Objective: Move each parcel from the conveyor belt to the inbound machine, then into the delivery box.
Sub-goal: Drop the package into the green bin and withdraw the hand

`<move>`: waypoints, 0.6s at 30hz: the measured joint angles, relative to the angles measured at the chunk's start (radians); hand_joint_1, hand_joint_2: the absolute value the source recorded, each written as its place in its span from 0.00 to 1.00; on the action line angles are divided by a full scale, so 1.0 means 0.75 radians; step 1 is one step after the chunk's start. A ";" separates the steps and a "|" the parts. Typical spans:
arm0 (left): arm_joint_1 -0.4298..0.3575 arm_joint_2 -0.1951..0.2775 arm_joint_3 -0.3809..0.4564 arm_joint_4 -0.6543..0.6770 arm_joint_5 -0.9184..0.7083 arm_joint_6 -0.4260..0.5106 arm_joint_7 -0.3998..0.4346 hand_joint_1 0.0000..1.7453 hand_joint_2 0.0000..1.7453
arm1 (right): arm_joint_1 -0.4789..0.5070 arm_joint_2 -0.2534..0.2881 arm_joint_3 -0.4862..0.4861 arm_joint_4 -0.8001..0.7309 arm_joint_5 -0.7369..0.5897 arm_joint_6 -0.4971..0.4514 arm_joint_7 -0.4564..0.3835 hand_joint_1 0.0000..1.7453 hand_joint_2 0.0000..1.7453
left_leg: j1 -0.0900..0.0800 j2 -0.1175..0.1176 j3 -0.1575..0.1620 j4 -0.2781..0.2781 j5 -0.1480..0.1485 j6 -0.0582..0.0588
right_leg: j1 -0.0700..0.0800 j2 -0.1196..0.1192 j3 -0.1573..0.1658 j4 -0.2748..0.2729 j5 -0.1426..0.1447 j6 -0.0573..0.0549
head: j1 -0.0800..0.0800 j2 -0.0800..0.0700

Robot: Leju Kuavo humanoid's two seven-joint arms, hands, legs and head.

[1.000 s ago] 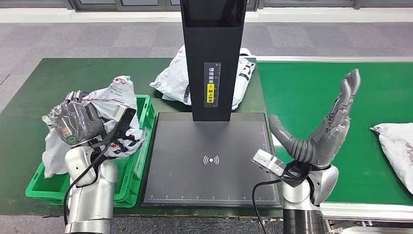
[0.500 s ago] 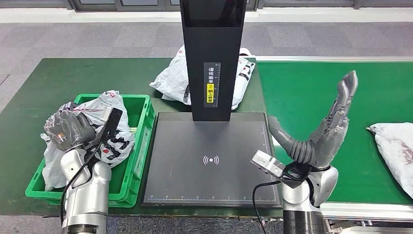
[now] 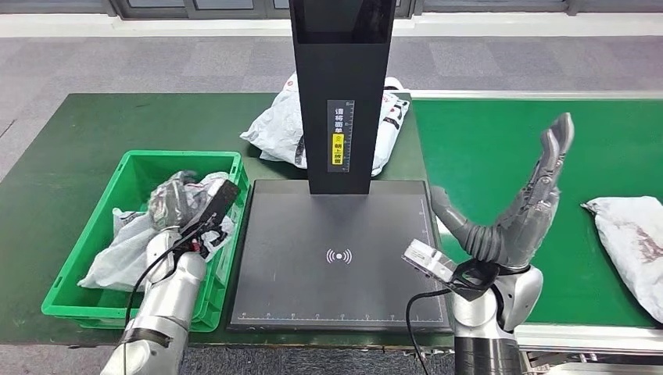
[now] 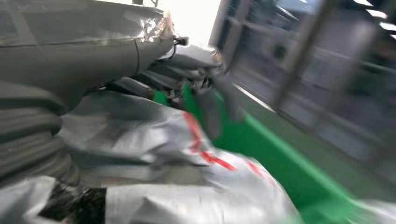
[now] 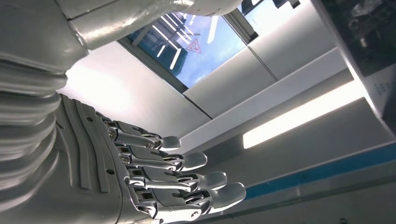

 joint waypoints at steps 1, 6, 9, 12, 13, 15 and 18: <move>-0.021 0.005 0.006 0.043 0.048 -0.020 -0.033 0.00 1.00 | 0.000 0.000 0.000 0.000 0.000 0.000 0.002 0.00 1.00 | 0.000 0.000 0.000 0.000 0.000 0.000 | 0.000 0.000 0.000 0.000 0.000 0.000 | 0.000 0.000; -0.073 0.028 0.042 0.155 0.139 -0.039 -0.067 0.00 1.00 | -0.001 0.000 0.000 0.004 -0.002 0.000 0.005 0.00 1.00 | 0.000 0.000 0.001 -0.001 0.000 0.000 | 0.000 0.000 0.001 0.000 0.000 0.000 | 0.000 0.000; -0.080 0.038 0.058 0.171 0.156 -0.038 -0.046 0.00 1.00 | -0.002 0.000 0.000 0.013 -0.003 0.000 0.005 0.00 1.00 | 0.000 0.000 0.002 -0.002 0.000 0.000 | 0.000 0.000 0.001 0.000 0.000 0.000 | 0.000 0.000; -0.080 0.042 0.063 0.172 0.165 -0.038 -0.034 0.00 1.00 | -0.002 0.000 0.000 0.020 -0.004 0.001 0.006 0.00 1.00 | 0.000 0.001 0.003 -0.002 0.000 0.000 | 0.000 0.001 0.001 0.000 0.000 0.000 | 0.000 0.000; -0.080 0.043 0.063 0.172 0.166 -0.038 -0.033 0.00 1.00 | -0.002 0.000 0.000 0.023 -0.004 0.001 0.006 0.00 1.00 | 0.000 0.001 0.003 -0.002 0.000 0.000 | 0.000 0.001 0.002 0.000 0.000 0.000 | 0.000 0.000; -0.080 0.044 0.066 0.173 0.166 -0.038 -0.032 0.00 1.00 | -0.002 0.000 0.000 0.027 -0.005 0.001 0.006 0.00 1.00 | 0.000 0.001 0.003 -0.002 0.000 0.000 | 0.000 0.001 0.002 0.000 0.000 0.000 | 0.000 0.000; -0.077 0.044 0.069 0.167 0.166 -0.039 -0.017 0.00 1.00 | -0.002 0.000 0.000 0.031 -0.005 0.001 0.006 0.00 1.00 | 0.000 0.001 0.004 -0.003 0.000 0.000 | 0.000 0.001 0.002 0.000 0.000 0.000 | 0.000 0.000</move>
